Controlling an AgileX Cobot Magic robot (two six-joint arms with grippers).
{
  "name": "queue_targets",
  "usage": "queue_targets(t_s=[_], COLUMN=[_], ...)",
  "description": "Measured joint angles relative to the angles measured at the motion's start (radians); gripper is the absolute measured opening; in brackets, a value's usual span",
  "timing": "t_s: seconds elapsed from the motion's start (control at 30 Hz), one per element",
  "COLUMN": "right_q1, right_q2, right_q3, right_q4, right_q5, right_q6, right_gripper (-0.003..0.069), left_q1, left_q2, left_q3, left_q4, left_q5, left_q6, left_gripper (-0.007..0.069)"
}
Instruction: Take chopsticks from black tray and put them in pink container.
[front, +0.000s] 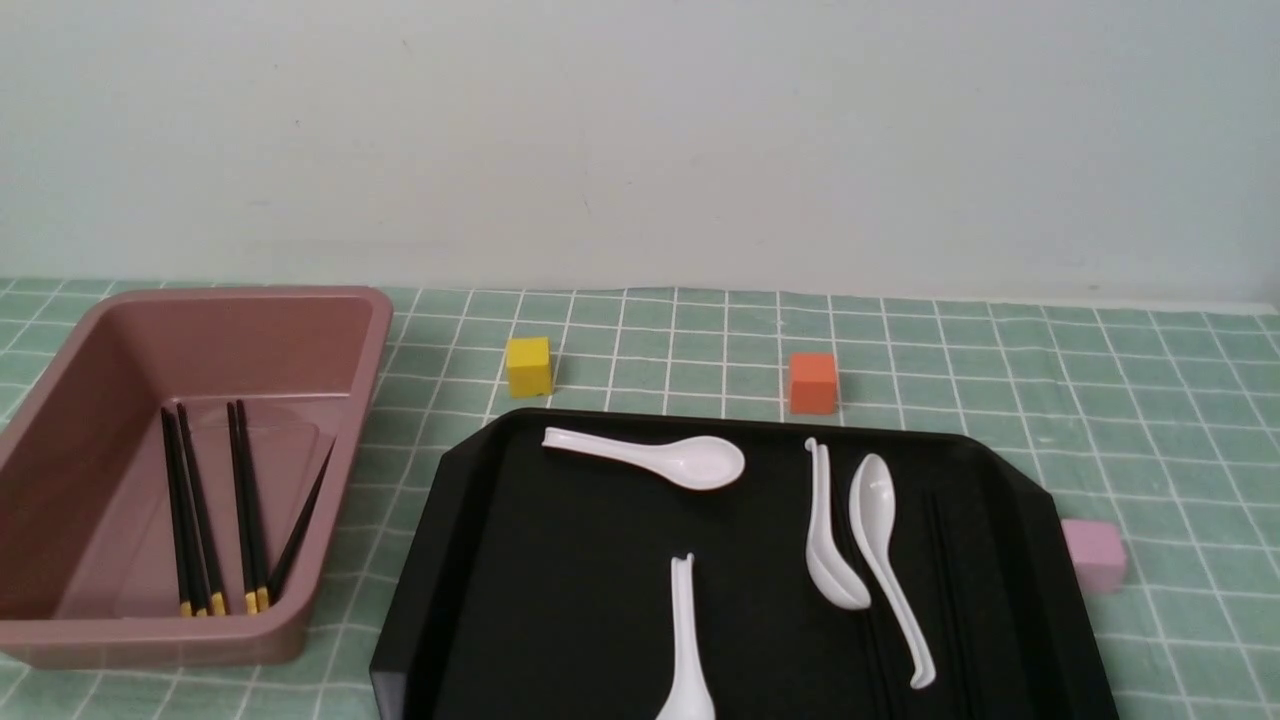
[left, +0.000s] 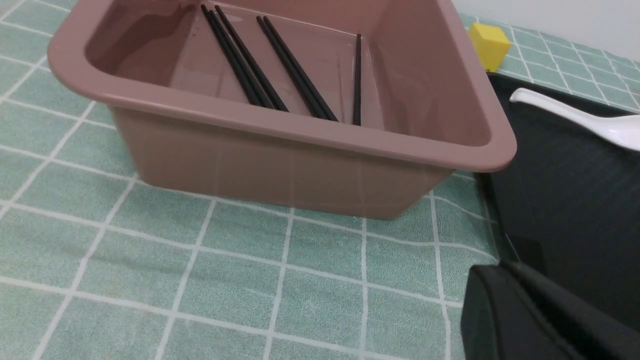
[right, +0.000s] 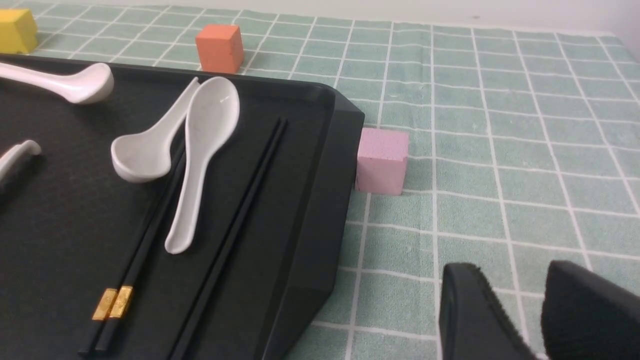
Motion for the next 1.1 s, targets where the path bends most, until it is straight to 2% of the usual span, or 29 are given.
queue_targets(t_s=[1.1], right_q1=[0.0], right_q2=[0.0], right_q3=[0.0], right_q4=[0.0], right_q5=[0.0], right_q6=[0.0], right_gripper=[0.024], left_q1=[0.0], left_q2=[0.0], left_q3=[0.0], left_q4=[0.0], left_q5=[0.0], left_q6=[0.0], left_gripper=[0.0018])
